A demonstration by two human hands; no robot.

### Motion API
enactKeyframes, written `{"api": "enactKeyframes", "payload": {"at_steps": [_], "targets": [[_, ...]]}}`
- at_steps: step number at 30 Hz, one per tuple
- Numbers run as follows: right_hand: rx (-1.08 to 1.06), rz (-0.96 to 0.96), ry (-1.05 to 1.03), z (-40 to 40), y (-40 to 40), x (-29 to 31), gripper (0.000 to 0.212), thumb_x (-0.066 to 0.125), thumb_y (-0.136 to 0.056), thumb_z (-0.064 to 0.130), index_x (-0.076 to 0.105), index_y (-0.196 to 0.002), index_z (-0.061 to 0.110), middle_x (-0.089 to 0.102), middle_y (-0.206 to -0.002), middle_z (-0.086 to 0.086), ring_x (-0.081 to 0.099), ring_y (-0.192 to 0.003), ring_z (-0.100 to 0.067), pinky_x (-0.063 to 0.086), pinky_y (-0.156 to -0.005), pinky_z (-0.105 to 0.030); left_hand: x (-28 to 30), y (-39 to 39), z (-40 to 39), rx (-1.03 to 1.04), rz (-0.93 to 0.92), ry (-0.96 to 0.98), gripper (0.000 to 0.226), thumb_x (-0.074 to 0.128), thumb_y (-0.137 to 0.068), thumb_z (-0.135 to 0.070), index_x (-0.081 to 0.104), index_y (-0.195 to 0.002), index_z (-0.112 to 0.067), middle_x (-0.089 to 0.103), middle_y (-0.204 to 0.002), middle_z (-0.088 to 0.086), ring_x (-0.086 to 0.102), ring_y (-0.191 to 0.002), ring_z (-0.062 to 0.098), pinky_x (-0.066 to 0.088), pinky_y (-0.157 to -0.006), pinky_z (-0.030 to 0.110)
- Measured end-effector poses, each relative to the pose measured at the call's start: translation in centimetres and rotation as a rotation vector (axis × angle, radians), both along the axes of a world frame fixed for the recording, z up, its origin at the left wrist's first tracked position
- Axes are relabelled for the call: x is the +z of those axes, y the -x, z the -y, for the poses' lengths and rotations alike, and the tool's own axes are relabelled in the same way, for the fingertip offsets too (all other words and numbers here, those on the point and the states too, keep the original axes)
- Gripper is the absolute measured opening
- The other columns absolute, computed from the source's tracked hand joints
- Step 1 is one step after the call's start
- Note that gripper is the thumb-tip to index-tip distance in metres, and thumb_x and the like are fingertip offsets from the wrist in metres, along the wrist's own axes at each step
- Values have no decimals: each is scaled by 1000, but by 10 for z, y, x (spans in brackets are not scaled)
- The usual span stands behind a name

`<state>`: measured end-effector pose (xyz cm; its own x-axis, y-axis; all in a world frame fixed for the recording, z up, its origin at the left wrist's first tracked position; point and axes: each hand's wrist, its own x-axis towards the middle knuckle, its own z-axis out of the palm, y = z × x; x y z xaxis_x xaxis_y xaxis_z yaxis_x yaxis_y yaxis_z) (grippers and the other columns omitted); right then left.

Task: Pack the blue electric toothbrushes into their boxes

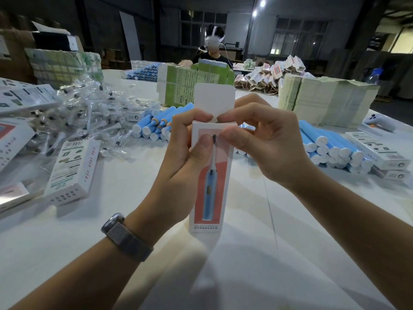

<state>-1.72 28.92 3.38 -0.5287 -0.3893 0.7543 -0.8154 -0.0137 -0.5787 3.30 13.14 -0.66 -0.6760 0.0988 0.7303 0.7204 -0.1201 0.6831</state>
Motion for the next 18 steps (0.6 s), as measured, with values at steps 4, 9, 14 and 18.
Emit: {"api": "enactKeyframes", "payload": {"at_steps": [4, 9, 14, 18], "targets": [[0, -16, -13, 0, -3, 2, 16, 71, -82, 19, 68, -98, 20, 54, -102, -13, 57, -93, -37, 53, -71, -55, 0, 0, 0, -4, -4, 1, 13, 36, -103, -20, 41, -114, -26, 58, -95, -15, 59, -84, 7, 53, -71, 22], [87, 41, 81, 6, -6, 5, 51, 76, -79, 12, 47, -120, 22, 58, -115, -3, 59, -102, -23, 53, -79, -47, -1, 0, 1, -12, -5, -9, 12, 38, -102, -26, 43, -113, -29, 58, -98, -11, 59, -84, 10, 54, -71, 26], [91, 90, 61, 3, -3, 7, 63, 77, -79, 12, 48, -134, 20, 61, -109, -3, 59, -96, -23, 54, -81, -40, 0, 1, 1, -60, -12, -36, 25, 34, -105, -14, 33, -125, -28, 65, -111, -20, 65, -96, 6, 56, -83, 29], [88, 87, 62, 2, -3, 9, 47, 79, -76, 15, 62, -119, 26, 65, -104, 10, 56, -91, -16, 49, -75, -29, 0, 1, 0, -79, -1, -72, 30, 34, -103, -9, 28, -125, -29, 68, -107, -16, 66, -93, 9, 56, -84, 30]]}}
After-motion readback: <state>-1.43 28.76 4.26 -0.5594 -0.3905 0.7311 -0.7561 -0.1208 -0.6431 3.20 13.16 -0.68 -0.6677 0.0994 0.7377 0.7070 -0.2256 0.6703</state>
